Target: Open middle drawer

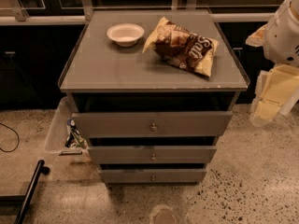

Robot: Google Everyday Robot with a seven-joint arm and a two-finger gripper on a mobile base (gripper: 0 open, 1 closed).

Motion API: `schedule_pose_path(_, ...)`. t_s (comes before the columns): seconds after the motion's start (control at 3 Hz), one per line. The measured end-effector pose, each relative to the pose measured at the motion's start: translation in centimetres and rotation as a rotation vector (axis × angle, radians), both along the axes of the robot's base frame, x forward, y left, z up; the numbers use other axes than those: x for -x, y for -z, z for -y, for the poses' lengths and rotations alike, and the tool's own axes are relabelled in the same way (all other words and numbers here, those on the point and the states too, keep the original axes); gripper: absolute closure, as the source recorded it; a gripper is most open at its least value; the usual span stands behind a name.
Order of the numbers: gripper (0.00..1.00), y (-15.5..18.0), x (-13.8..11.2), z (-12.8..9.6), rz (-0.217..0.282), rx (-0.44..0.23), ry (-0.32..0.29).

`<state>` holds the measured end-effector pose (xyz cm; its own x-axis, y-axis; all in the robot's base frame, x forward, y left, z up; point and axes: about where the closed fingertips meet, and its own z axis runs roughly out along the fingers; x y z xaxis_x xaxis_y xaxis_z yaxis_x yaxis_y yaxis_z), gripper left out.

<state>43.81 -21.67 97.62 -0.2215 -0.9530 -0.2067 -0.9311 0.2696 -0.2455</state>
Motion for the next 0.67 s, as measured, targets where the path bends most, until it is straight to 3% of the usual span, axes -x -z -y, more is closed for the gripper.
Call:
schedule_pose_path(0.33,0.0,0.1,0.0,-0.1,0.002,-0.01,-0.001)
schedule_pose_path(0.67,0.0,3.7,0.5,0.2,-0.03,-0.054,-0.002)
